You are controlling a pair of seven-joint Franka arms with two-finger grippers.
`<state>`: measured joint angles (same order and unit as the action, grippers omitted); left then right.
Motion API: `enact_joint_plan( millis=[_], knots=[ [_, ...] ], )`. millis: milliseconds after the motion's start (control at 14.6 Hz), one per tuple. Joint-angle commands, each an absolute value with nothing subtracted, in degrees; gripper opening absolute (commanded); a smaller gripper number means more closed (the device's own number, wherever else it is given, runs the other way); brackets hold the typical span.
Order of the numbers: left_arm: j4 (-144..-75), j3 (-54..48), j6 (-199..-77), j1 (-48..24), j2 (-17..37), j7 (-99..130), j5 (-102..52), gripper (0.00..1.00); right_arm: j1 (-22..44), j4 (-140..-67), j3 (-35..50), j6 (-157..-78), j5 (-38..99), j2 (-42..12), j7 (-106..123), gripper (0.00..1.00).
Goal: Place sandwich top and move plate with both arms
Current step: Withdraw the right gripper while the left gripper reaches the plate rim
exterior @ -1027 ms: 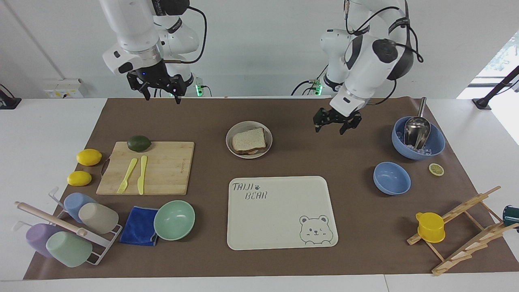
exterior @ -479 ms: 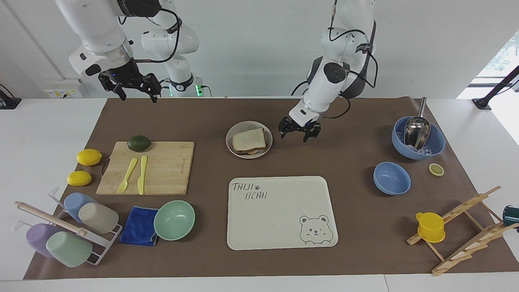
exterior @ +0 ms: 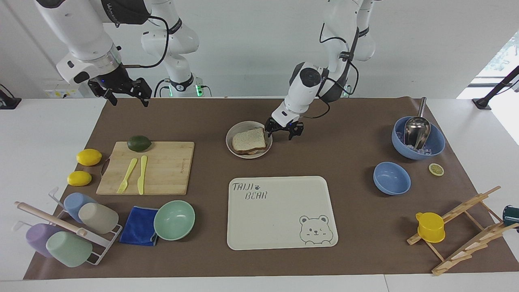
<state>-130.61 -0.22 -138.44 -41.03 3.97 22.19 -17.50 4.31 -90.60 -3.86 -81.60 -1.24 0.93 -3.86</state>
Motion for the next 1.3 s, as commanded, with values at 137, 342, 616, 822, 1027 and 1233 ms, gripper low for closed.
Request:
enact_joint_plan(
  millis=[137,342,616,822,1027,1233],
  knots=[
    [-131.04,0.7,-142.46,-43.68,6.05,25.4,-18.72,0.76,3.78,-88.95,-4.04,-81.12,-0.26,-0.44,-2.55,1.0],
    [-130.96,0.79,-142.65,-44.12,6.59,25.31,-18.72,0.76,2.46,-88.77,-4.13,-81.12,0.0,-1.67,-2.11,1.0],
    [-130.96,0.7,-142.65,-44.12,6.68,25.31,-18.72,0.69,2.37,-88.51,-4.74,-85.06,-0.09,-1.58,-1.67,1.0],
    [-130.96,0.7,-142.65,-44.12,6.77,25.22,-18.81,0.58,2.29,-88.5,-4.92,-85.87,-0.35,-1.58,-0.71,1.0],
    [-130.96,0.7,-142.82,-44.12,6.86,25.22,-18.81,0.55,2.29,-88.51,-5.1,-85.69,-0.7,-1.41,1.14,1.0],
    [-130.96,0.7,-143.69,-44.21,7.12,25.14,-19.68,0.49,1.76,-89.29,-4.83,-85.43,-0.53,-0.36,0.62,1.0]
  ],
)
